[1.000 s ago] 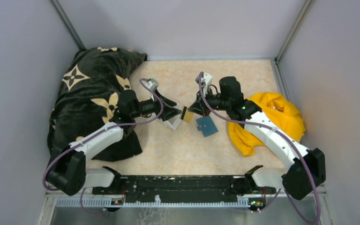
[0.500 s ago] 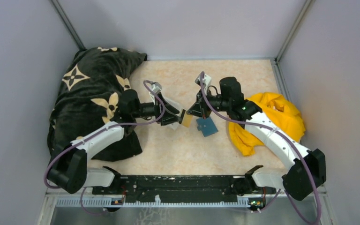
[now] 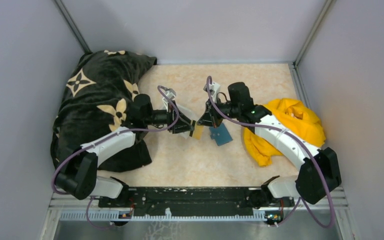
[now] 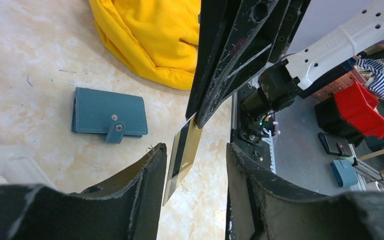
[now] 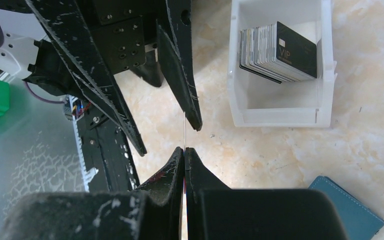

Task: Put the credit cards into the card holder
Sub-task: Pick up the credit card from the storage box.

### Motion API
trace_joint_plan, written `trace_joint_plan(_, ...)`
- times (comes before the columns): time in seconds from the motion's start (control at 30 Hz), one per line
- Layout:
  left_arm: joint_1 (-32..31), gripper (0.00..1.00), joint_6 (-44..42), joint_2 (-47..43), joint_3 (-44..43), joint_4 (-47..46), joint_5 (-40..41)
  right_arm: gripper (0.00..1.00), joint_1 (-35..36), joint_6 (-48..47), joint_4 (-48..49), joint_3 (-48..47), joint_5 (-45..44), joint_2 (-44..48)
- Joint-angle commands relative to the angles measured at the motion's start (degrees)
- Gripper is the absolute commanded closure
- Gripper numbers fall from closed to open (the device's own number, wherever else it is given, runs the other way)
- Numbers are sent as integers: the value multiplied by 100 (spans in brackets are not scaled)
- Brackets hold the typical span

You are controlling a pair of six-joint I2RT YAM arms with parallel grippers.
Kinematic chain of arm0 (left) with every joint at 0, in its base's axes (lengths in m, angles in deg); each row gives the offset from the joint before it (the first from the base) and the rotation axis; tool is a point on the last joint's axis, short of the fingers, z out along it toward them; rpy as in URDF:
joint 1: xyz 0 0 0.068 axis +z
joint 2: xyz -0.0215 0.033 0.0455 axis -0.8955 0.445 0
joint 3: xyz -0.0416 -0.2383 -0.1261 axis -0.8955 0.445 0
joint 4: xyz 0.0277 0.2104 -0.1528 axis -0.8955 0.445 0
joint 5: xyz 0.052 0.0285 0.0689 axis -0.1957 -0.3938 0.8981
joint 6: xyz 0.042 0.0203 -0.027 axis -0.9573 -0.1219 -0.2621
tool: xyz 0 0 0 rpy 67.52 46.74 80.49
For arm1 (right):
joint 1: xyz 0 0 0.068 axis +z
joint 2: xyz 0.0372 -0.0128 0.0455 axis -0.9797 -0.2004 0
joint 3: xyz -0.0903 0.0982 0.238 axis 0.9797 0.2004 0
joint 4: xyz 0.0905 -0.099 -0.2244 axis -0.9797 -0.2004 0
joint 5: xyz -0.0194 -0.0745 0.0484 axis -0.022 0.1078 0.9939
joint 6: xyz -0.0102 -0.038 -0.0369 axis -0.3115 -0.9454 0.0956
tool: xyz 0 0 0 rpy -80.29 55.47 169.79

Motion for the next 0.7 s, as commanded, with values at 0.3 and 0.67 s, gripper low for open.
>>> trace_joint_plan(0.3,8,57,-340,338,-115,151,-197,100,-215,36,366,-389,396,-187)
trace_joint_plan(0.67,13,97,-307,583,-118,45,-319,100,-281,78,517,-373,465,-376)
